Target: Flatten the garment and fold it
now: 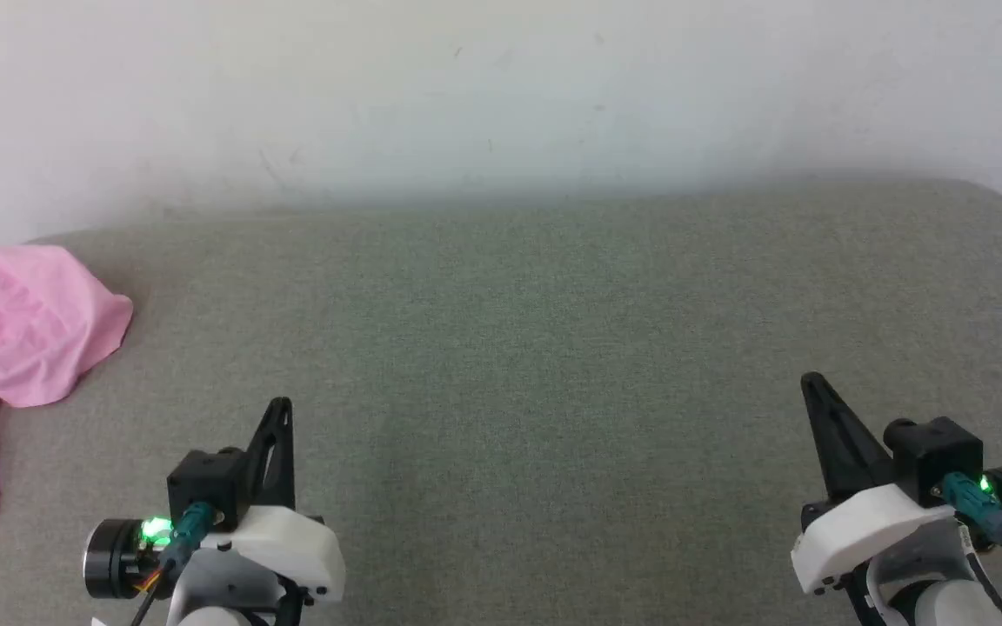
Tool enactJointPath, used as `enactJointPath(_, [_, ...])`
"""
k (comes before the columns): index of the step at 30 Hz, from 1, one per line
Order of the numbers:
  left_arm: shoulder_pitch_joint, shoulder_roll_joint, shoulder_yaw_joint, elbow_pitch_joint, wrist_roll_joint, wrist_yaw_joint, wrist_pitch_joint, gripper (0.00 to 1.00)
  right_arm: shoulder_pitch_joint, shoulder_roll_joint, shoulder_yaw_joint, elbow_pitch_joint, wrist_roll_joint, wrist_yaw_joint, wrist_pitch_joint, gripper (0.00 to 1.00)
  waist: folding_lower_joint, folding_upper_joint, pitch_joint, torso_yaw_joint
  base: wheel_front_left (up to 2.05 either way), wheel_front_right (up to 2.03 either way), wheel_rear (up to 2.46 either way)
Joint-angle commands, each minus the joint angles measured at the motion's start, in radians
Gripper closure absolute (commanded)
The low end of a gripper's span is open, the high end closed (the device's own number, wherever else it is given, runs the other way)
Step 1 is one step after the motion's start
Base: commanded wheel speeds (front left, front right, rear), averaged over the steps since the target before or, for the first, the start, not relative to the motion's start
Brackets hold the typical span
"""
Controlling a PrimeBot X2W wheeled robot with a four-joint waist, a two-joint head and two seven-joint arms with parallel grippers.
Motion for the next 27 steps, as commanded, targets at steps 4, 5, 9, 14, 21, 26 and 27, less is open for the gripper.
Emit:
enactJointPath(4, [-0.001, -0.005, 0.004, -0.006, 0.006, -0.008, 0.000, 1.00, 0.000, 0.004, 0.000, 0.001, -0.008, -0.002, 0.000, 1.00, 0.0000, 0.0000, 0.000, 0.000, 0.00, 0.00, 0.00])
enactJointPath(5, [-0.001, -0.005, 0.004, -0.006, 0.006, -0.008, 0.000, 1.00, 0.000, 0.004, 0.000, 0.001, -0.008, -0.002, 0.000, 1.00, 0.0000, 0.0000, 0.000, 0.000, 0.00, 0.00, 0.00])
enactJointPath(9, [-0.001, -0.005, 0.004, -0.006, 0.006, -0.008, 0.000, 1.00, 0.000, 0.004, 0.000, 0.001, -0.008, -0.002, 0.000, 1.00, 0.0000, 0.0000, 0.000, 0.000, 0.00, 0.00, 0.00])
enactJointPath(14, [-0.001, -0.005, 0.004, -0.006, 0.006, -0.008, 0.000, 1.00, 0.000, 0.004, 0.000, 0.001, -0.008, -0.002, 0.000, 1.00, 0.0000, 0.0000, 0.000, 0.000, 0.00, 0.00, 0.00])
enactJointPath(21, [-0.001, 0.000, -0.003, 0.001, 0.000, 0.006, -0.005, 0.00, 0.000, -0.001, -0.006, -0.002, 0.004, 0.000, -0.005, 0.00, 0.0001, 0.0000, 0.001, 0.000, 0.00, 0.00, 0.00])
enactJointPath(26, [-0.003, 0.000, -0.009, -0.002, 0.001, 0.021, -0.015, 0.00, 0.001, 0.000, -0.018, -0.006, 0.012, 0.000, -0.015, 0.00, 0.0001, 0.0000, 0.002, 0.000, 0.00, 0.00, 0.00])
enactJointPath(27, [-0.004, 0.000, -0.011, -0.002, 0.001, 0.024, -0.018, 0.00, 0.002, 0.000, -0.020, -0.007, 0.014, 0.000, -0.018, 0.00, 0.0001, 0.0000, 0.003, 0.001, 0.00, 0.00, 0.00])
